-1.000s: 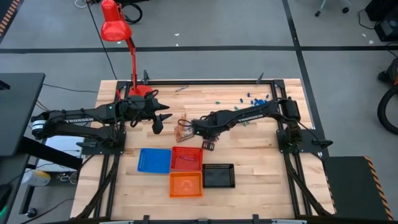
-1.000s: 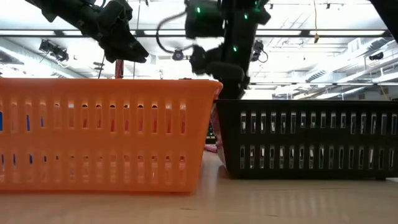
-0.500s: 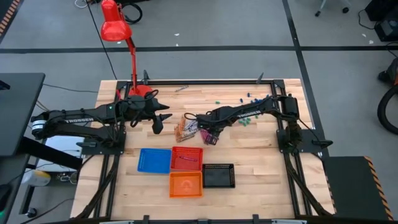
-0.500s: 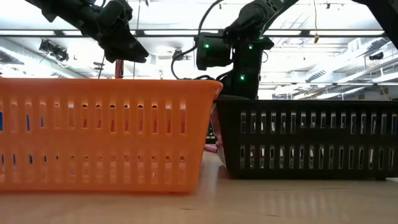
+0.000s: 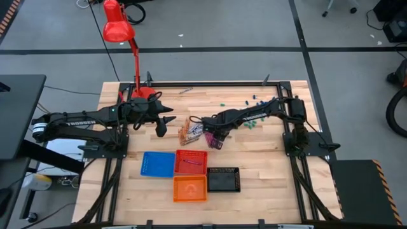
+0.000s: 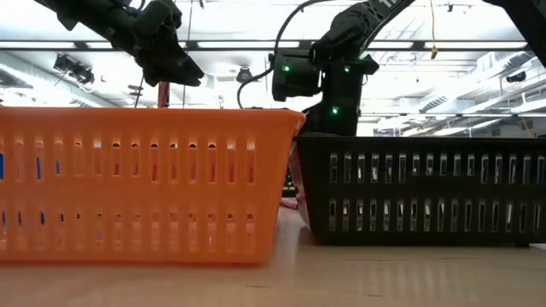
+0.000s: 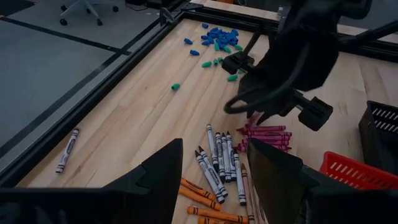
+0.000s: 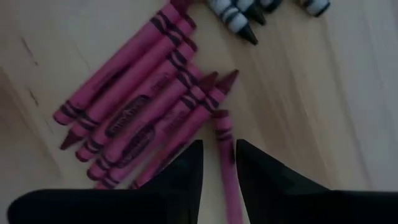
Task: Sort crayons
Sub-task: Put the violet crayon into the red bin
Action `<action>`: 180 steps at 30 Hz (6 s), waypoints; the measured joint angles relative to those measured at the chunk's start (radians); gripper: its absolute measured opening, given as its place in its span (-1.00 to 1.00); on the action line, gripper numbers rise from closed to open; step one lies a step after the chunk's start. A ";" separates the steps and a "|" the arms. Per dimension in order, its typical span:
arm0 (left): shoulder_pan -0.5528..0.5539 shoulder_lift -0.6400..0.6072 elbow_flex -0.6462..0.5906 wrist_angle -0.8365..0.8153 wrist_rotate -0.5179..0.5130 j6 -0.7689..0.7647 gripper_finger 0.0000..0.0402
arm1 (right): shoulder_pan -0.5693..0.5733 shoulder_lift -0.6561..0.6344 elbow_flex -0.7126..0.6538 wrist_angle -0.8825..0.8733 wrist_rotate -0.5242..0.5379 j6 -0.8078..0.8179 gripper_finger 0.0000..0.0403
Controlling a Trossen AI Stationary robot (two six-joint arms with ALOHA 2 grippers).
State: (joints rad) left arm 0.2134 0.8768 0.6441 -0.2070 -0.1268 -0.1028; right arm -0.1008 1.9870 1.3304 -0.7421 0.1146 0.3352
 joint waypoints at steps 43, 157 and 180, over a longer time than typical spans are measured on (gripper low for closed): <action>0.000 0.000 0.000 -0.008 0.000 0.013 -0.04 | 0.045 0.005 0.077 -0.078 -0.002 -0.058 -0.84; -0.375 0.622 0.265 -0.020 0.198 -0.146 -0.78 | 0.320 -0.483 -0.491 0.697 0.452 -0.148 -0.15; -0.375 1.004 0.576 -0.457 0.283 -0.098 -0.64 | 0.274 -0.501 -0.491 0.734 0.449 -0.261 -0.15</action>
State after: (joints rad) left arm -0.1612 1.8812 1.2205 -0.6643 0.1562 -0.2006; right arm 0.1734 1.4860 0.8394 -0.0082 0.5638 0.0746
